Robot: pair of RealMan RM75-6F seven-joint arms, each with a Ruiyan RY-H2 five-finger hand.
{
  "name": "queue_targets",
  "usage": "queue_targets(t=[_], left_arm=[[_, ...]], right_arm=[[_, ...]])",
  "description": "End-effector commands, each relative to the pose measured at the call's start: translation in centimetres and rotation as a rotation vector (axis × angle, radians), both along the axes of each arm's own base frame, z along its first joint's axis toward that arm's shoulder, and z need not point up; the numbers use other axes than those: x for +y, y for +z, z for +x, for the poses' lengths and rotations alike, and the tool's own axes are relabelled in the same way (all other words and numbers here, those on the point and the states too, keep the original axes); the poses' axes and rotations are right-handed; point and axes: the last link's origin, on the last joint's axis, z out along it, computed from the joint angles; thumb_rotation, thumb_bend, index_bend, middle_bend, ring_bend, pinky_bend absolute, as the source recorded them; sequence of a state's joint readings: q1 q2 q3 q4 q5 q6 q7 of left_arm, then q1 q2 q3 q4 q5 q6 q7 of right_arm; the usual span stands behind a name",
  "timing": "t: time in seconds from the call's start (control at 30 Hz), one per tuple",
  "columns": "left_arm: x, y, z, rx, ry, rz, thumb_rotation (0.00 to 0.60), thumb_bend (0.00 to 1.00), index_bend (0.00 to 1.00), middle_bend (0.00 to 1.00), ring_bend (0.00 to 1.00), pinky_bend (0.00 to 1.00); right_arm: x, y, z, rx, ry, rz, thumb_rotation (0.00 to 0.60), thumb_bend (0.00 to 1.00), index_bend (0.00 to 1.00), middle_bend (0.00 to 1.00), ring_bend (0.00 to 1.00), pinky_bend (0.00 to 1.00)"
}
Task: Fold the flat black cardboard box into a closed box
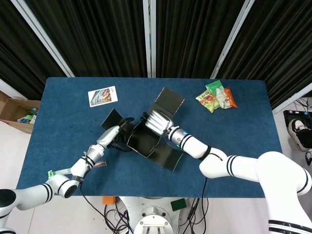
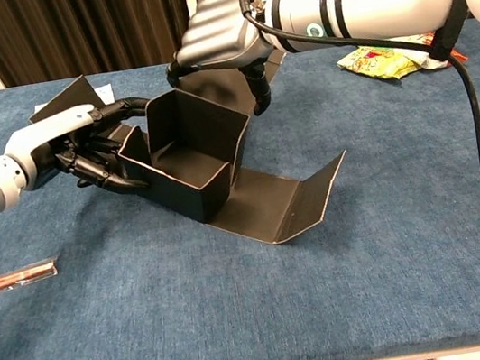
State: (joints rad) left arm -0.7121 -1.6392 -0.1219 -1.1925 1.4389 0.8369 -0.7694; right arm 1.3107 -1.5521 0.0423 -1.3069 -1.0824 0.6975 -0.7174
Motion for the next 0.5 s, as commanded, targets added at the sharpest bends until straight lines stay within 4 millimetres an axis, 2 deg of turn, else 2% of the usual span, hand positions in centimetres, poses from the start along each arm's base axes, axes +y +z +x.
queue_targets(t=[0.03,0.33,0.5], left_arm=[[-0.2,-0.2,0.4,-0.039,0.004,-0.051,0.6,0.02,0.0,0.02,0.57,0.88],[-0.2,-0.5,0.5,-0.141,0.041,-0.15,0.6,0.02,0.0,0.02,0.57,0.88],[-0.3,-1.1,0.1,-0.172,0.058,-0.175,0.6,0.02,0.03,0.05,0.59,0.88]], right_arm=[[0.0,-0.2,0.6,-0.018,0.035,0.002,0.6,0.18,0.4,0.3,0.78,1.0],[0.1,-0.9,1.6,-0.024,0.155,0.017,0.6,0.18,0.4,0.29,0.78,1.0],[0.0,-1.4,1.8,-0.036,0.188,0.031,0.6,0.18,0.4,0.28,0.78,1.0]])
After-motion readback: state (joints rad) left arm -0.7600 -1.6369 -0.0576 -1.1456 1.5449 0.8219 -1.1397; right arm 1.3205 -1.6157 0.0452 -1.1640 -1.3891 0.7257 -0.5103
